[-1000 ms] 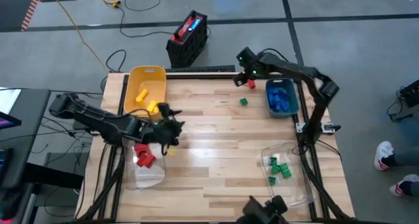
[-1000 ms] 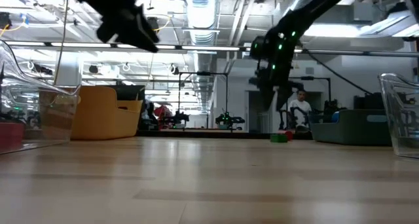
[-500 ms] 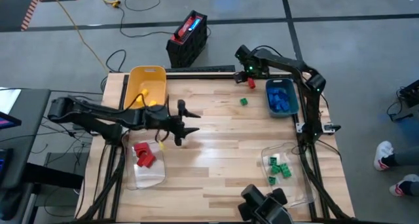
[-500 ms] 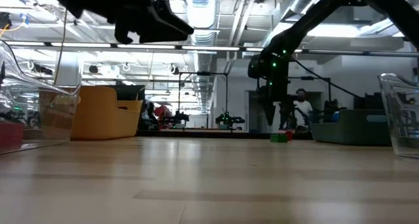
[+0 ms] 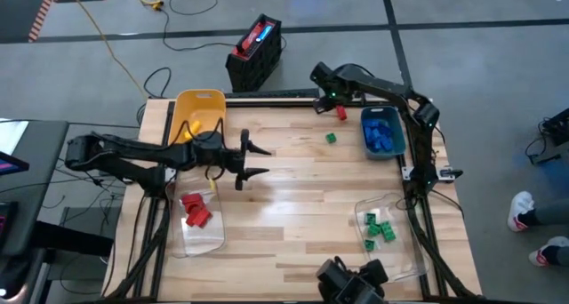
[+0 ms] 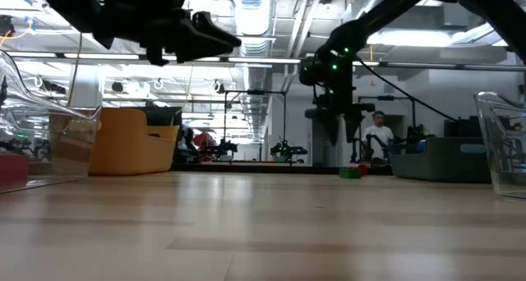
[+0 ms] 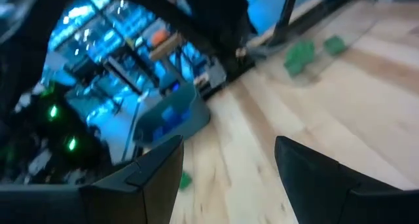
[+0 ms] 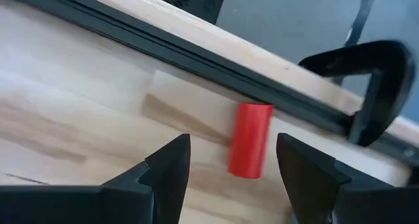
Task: Sort blocks
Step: Put the red wooden block into the left transparent bin
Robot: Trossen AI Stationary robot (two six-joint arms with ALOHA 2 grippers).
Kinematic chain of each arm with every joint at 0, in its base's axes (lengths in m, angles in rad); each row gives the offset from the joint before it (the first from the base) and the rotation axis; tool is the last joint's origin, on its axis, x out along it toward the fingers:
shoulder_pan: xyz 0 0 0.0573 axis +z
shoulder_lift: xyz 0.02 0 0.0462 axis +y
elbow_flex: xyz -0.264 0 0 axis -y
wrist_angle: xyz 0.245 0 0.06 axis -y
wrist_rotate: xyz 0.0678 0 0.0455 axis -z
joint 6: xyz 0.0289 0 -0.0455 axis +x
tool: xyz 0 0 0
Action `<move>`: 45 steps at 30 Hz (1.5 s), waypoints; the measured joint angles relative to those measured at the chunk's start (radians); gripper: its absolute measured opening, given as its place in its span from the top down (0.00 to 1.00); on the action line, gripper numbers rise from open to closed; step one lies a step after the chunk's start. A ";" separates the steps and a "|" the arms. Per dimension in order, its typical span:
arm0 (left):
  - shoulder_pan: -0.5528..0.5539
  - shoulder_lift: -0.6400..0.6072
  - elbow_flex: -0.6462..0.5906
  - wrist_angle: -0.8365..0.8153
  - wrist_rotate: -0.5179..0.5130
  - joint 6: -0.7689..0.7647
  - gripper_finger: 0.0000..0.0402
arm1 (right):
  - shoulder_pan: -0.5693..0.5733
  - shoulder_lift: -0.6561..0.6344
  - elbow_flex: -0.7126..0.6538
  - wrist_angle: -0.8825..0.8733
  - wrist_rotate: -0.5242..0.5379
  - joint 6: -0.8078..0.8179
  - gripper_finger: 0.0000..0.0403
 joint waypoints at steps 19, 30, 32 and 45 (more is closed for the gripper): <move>0.056 0.000 -0.009 0.049 0.187 -0.040 0.41 | 0.110 0.265 0.385 -0.220 0.091 0.076 0.47; 0.055 -0.020 -0.052 0.042 0.187 -0.090 0.41 | 0.024 0.277 0.350 -0.306 0.082 0.132 0.47; 0.056 -0.034 -0.058 0.020 0.187 -0.104 0.41 | 0.007 0.276 0.325 -0.310 0.073 0.133 0.47; 0.055 -0.114 -0.058 -0.087 0.187 -0.132 0.41 | -0.026 0.277 0.238 -0.301 0.032 0.121 0.50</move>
